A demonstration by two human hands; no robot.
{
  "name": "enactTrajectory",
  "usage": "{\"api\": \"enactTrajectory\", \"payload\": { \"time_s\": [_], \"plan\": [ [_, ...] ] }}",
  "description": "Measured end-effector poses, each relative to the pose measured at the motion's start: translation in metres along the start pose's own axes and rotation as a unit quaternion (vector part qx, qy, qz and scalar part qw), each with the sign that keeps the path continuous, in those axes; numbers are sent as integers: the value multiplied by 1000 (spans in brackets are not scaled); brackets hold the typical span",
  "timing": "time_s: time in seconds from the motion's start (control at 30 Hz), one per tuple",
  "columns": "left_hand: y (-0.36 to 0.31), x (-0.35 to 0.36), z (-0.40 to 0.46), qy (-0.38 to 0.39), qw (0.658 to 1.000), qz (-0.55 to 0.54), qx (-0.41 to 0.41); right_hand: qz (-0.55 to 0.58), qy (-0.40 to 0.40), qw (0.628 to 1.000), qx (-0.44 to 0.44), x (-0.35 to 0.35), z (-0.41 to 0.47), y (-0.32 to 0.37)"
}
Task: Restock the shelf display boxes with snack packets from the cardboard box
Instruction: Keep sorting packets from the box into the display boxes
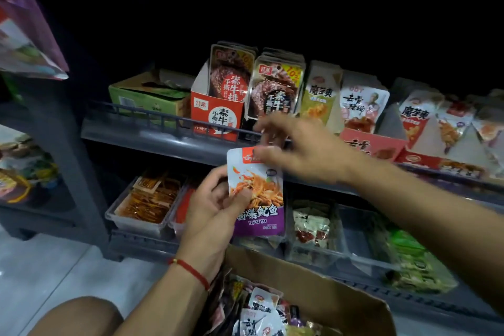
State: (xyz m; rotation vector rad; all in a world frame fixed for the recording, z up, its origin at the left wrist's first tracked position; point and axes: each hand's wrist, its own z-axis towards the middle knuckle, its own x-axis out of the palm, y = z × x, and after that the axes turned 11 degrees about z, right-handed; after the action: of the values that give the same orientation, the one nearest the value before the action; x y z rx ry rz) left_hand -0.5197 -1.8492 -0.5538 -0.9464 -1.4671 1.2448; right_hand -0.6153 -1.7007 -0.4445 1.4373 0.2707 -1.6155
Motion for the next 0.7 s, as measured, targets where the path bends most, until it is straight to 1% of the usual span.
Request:
{"api": "enactTrajectory", "payload": {
  "time_s": [0.03, 0.1, 0.17, 0.27, 0.37, 0.43, 0.5, 0.53, 0.6, 0.7],
  "plan": [
    [2, 1, -1, 10, 1000, 21, 13, 14, 39, 999, 26, 5, -14, 0],
    [8, 6, -6, 35, 995, 82, 49, 29, 52, 996, 59, 9, -43, -8],
    [14, 16, -15, 79, 982, 152, 80, 67, 30, 993, 95, 5, -71, -15],
    [22, 36, -29, 166, 961, 204, 84, 145, 15, 977, 158, -11, -111, -24],
    [28, 52, -37, 220, 932, 276, 90, 169, -17, 969, 178, -37, -145, -27],
    [26, 61, -38, 245, 910, 317, 108, 135, -80, 970, 185, -67, -164, -36],
    [21, 70, -34, 247, 888, 364, 136, 92, -168, 965, 178, -105, -178, -55],
    [17, 75, -31, 242, 876, 387, 154, 50, -219, 959, 171, -125, -185, -68],
    [9, 86, -26, 230, 857, 421, 188, -30, -302, 935, 182, -161, -195, -91],
    [2, 102, -23, 215, 845, 434, 227, -51, -369, 900, 225, -199, -198, -123]
  ]
}}
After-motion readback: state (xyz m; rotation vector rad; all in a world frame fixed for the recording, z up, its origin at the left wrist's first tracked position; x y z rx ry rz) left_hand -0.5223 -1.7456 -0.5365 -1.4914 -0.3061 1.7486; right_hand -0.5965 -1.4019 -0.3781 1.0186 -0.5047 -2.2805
